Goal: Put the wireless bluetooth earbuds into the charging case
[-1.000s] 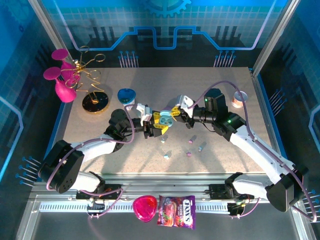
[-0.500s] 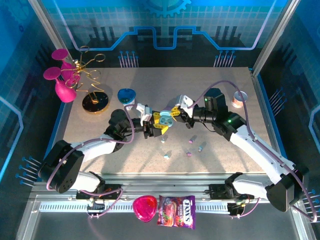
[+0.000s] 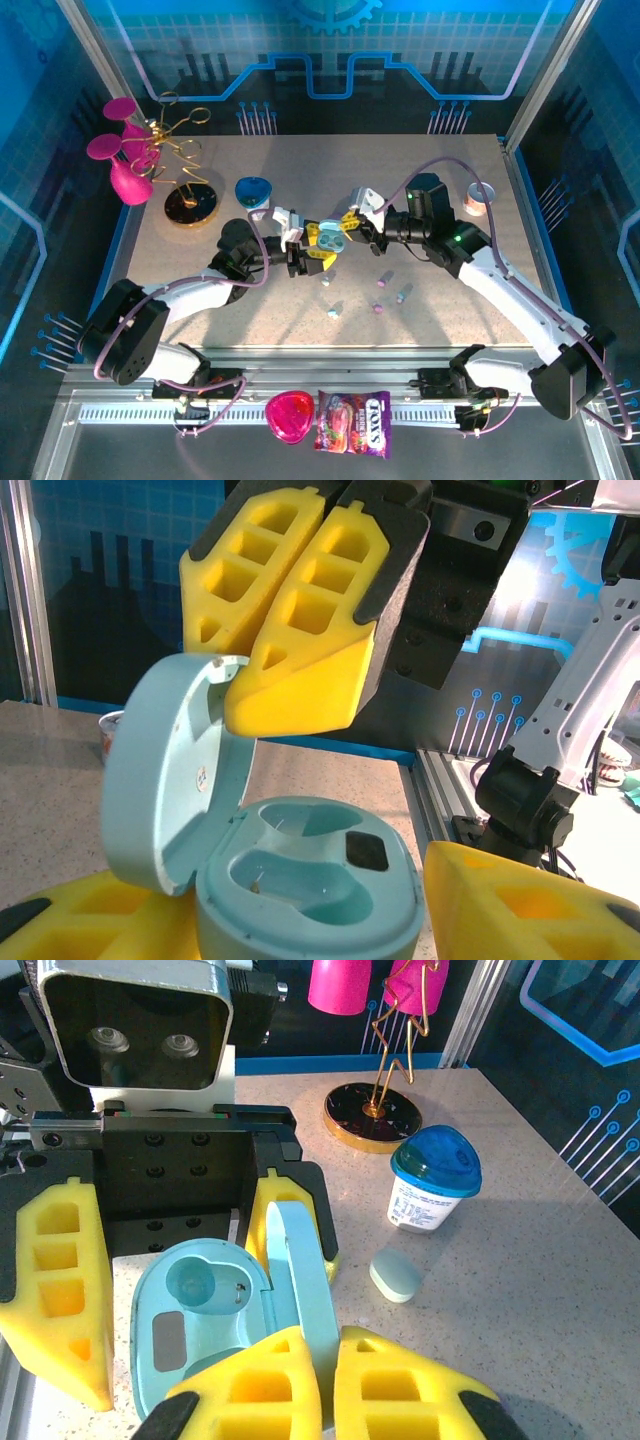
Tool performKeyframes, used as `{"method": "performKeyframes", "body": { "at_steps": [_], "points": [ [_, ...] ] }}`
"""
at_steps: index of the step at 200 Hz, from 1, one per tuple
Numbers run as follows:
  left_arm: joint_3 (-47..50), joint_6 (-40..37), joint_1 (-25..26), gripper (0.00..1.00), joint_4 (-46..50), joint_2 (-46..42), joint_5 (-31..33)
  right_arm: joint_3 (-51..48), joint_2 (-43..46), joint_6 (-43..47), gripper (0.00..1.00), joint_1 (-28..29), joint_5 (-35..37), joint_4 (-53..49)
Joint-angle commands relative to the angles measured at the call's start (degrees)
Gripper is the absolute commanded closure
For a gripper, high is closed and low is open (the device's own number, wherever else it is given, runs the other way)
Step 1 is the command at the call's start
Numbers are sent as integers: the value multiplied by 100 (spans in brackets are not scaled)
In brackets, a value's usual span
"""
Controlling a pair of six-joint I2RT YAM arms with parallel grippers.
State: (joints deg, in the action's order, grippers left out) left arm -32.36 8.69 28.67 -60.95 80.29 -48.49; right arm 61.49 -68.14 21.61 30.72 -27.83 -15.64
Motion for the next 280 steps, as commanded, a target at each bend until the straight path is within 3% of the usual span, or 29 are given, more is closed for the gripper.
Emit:
{"method": "performKeyframes", "body": {
  "at_steps": [1,128,199,232,260,280],
  "points": [
    [113,-86,15,45,-310,44,-187,185,-72,-119,94,48,-114,-145],
    [116,-69,9,61,-390,100,-223,227,-46,-121,90,43,-99,-260],
    [151,168,-80,63,-938,341,-222,-187,454,-381,43,-74,-146,318],
    [199,172,-143,63,-993,312,-222,-723,982,-1176,16,-444,-108,1156],
    [243,141,-209,63,-937,184,-227,-1603,1537,-2796,11,-1258,285,2201],
    [260,100,-238,63,-884,110,-224,-1974,1799,-3686,13,-1915,367,1952]
  ]
}}
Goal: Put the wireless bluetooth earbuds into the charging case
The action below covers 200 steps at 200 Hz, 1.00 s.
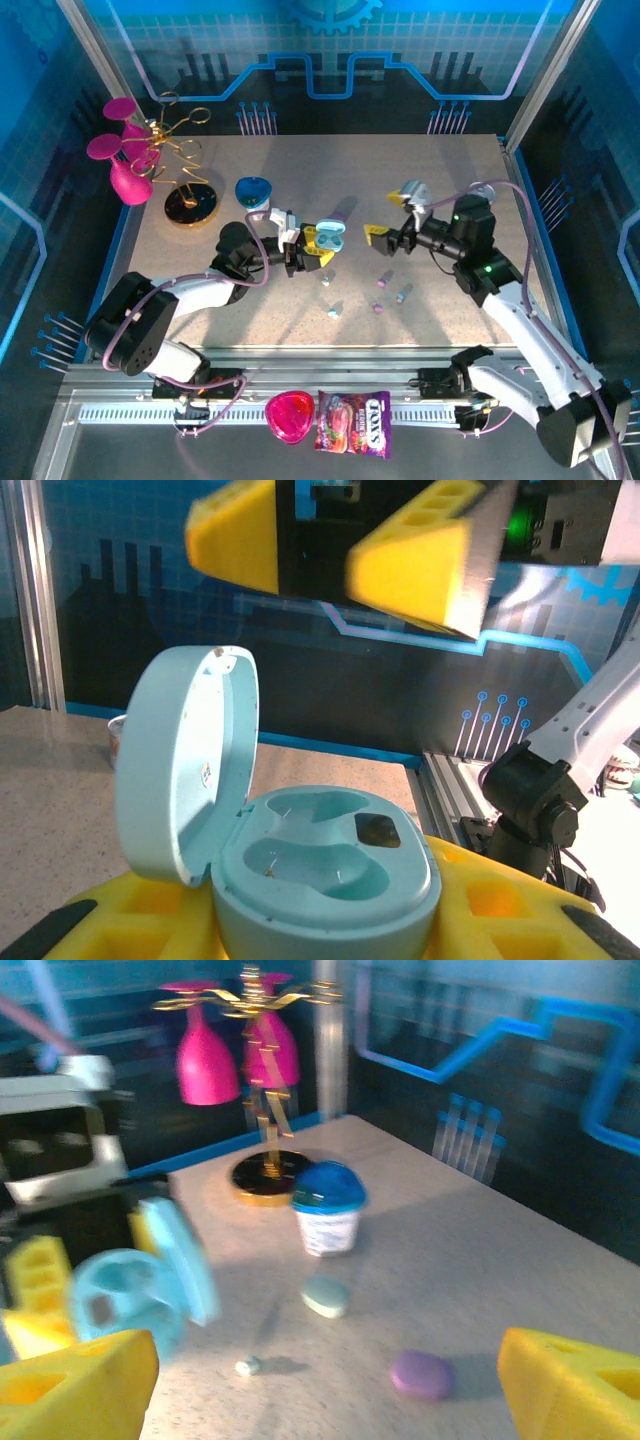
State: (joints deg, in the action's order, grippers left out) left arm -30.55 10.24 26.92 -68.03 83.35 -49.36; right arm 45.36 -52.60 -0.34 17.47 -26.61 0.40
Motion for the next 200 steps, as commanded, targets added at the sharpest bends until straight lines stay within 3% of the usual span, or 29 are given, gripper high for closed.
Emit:
{"method": "performKeyframes", "body": {
  "at_steps": [1,35,72,127,155,200],
  "points": [
    [77,-56,-63,63,-176,-201,-136,-370,252,-1511,13,-611,253,316],
    [79,-32,-68,63,-159,-267,-162,-352,253,-1578,14,-889,882,-1560],
    [71,-23,-65,63,-99,-311,-176,-587,52,-1688,15,-901,1184,-2572],
    [22,75,-64,63,-151,-323,-249,-898,-763,-1974,17,-817,1283,-2655],
    [31,48,-66,63,-74,-406,-243,-890,-1334,-1945,19,-541,1694,-2677],
    [73,36,-64,63,-75,-487,-249,-819,-2097,-2131,23,-175,1768,-2461]
  ]
}}
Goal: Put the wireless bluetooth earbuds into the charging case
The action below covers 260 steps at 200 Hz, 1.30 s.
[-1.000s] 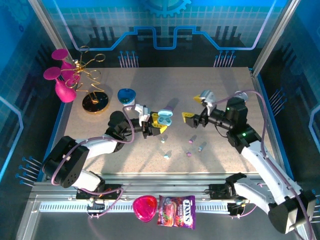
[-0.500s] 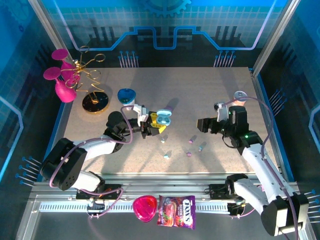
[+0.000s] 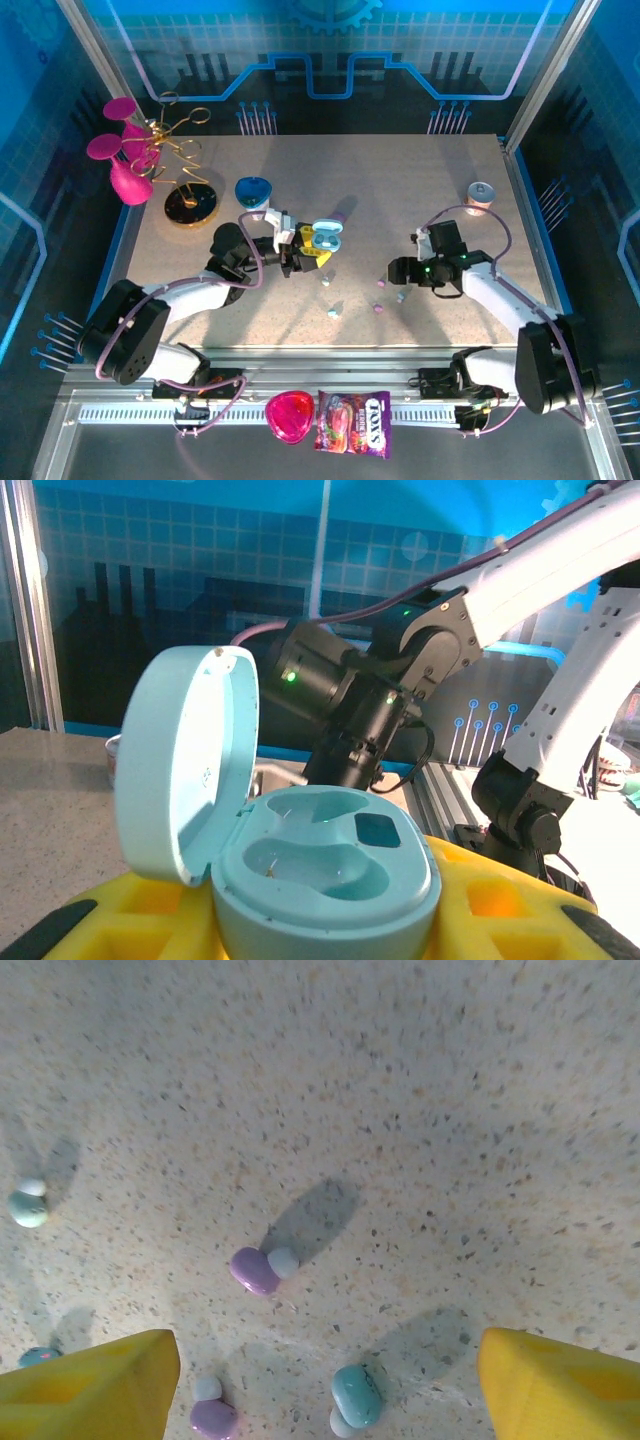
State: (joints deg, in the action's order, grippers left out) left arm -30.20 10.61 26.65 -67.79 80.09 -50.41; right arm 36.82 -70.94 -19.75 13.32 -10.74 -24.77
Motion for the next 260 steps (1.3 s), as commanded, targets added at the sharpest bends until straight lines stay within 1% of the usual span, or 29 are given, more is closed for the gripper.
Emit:
{"method": "performKeyframes", "body": {
  "at_steps": [1,21,62,94,145,186,219,260],
  "points": [
    [35,1,-38,63,-97,-161,-144,36,-276,-198,23,254,188,63],
    [31,-2,-40,63,-96,-169,-151,-2,-551,-358,24,412,300,171],
    [22,-23,-38,63,-36,-200,-162,-124,-820,-529,27,528,240,347],
    [4,-5,-38,63,-49,-171,-168,-157,-774,-528,32,609,231,274],
    [5,27,-38,63,-86,-173,-179,-195,-652,-609,34,767,144,-24],
    [6,26,-38,63,-104,-178,-179,-219,-391,-665,38,951,204,-172],
    [-21,29,-42,63,-111,-160,-188,-232,-256,-662,42,973,160,-245],
    [-73,59,-38,63,-146,-83,-215,-258,-349,-880,46,957,342,-170]
  ]
}}
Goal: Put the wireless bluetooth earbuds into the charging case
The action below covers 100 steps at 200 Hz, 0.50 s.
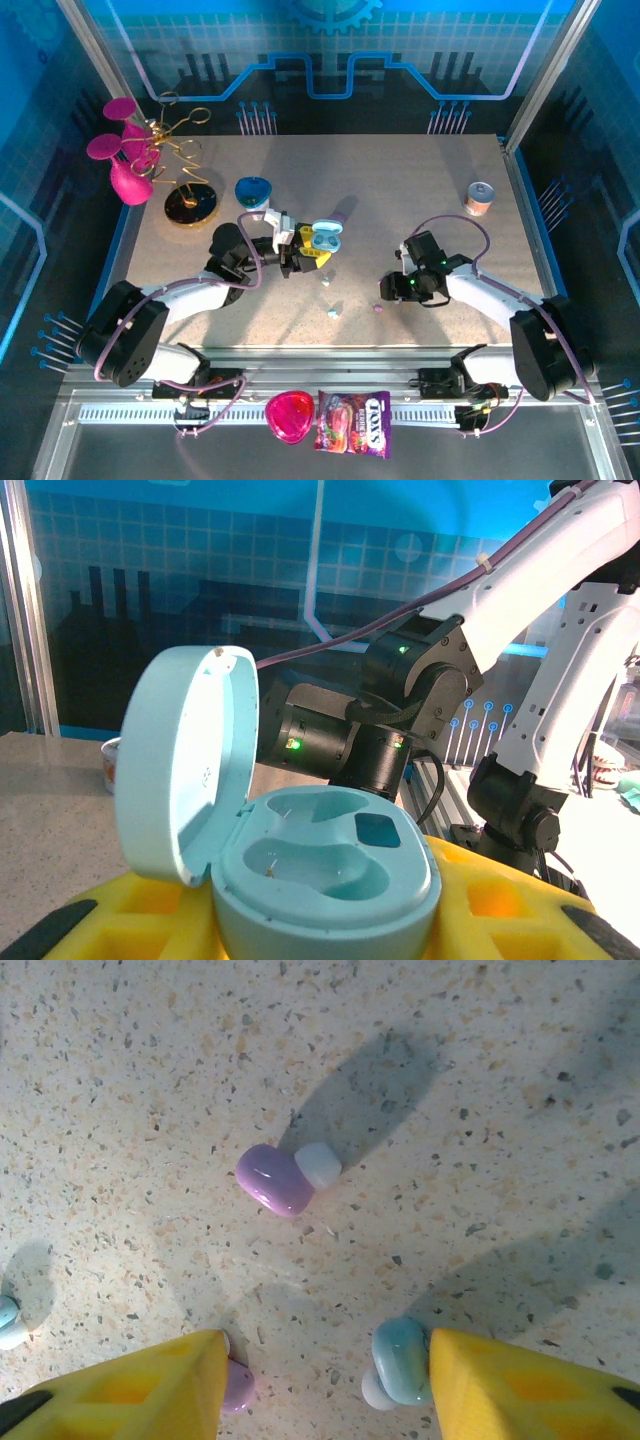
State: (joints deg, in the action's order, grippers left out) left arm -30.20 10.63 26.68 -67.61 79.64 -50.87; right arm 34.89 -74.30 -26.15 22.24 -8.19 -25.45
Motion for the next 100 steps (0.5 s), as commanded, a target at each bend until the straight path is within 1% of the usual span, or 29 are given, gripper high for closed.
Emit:
{"method": "performKeyframes", "body": {
  "at_steps": [1,26,70,100],
  "points": [
    [-74,59,-40,63,-164,-36,-164,-68,-13,-254,46,59,92,-101],
    [-91,84,-40,63,-186,-18,-196,-139,30,-351,47,11,151,-31],
    [-118,84,-39,63,-173,-7,-205,-143,-54,-241,48,-46,151,-83],
    [-118,94,-37,63,-182,-14,-204,-102,-173,-163,47,-49,-14,-74]
  ]
}}
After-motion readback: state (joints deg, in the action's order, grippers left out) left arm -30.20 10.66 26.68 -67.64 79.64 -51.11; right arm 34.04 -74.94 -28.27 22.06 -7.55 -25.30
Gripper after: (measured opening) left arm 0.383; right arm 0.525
